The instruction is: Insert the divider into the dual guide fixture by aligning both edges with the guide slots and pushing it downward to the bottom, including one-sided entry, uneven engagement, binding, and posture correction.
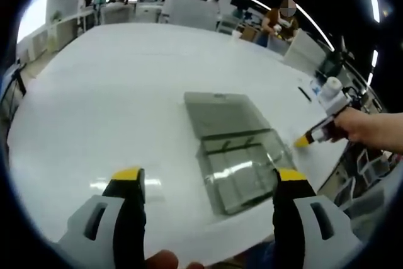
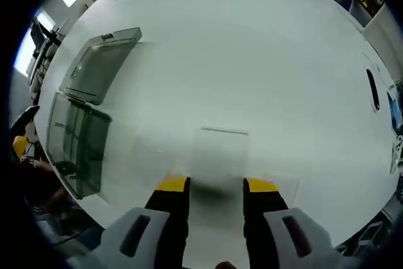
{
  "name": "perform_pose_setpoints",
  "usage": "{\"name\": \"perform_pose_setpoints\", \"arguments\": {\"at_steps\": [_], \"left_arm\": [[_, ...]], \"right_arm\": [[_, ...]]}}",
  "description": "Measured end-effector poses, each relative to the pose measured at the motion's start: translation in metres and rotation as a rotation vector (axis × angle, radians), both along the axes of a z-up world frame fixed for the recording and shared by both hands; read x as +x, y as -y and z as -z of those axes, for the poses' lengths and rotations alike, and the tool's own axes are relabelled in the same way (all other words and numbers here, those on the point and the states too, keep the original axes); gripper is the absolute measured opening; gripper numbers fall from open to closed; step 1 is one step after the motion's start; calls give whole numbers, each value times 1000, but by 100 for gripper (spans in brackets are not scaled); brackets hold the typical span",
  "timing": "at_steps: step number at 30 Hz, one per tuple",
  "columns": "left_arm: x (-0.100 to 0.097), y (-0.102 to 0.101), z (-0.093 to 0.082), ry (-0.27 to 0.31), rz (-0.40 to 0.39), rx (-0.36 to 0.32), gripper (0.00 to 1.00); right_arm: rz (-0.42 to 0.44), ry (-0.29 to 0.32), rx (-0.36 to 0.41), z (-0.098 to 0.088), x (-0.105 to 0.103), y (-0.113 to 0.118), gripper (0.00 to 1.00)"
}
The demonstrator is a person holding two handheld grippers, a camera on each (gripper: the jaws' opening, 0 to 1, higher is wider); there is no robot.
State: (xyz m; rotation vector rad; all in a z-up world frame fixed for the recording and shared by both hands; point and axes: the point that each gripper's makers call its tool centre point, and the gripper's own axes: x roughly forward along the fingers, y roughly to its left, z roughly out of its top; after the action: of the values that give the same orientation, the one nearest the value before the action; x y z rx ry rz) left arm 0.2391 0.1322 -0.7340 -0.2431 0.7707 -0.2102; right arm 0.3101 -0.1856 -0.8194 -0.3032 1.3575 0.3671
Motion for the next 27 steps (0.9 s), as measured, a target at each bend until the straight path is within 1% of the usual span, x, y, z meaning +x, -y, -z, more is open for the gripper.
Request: {"name": "perform_pose_setpoints", "arguments": {"at_steps": [6,13,17,27], "left_arm": [[-2,6,1,-2,33,-4,81],[0,8,1,-5,42,-10,81],[1,9,-1,-4,44,-14,81],[-1,8,3,-15,47,-18,81]], "right_arm": [[-35,10,6,2,2,1,29],[-57,21,13,5,6,2,28],[-57,36,31,5,10,3,27],[-79,58,47,7,10,3,27]]}}
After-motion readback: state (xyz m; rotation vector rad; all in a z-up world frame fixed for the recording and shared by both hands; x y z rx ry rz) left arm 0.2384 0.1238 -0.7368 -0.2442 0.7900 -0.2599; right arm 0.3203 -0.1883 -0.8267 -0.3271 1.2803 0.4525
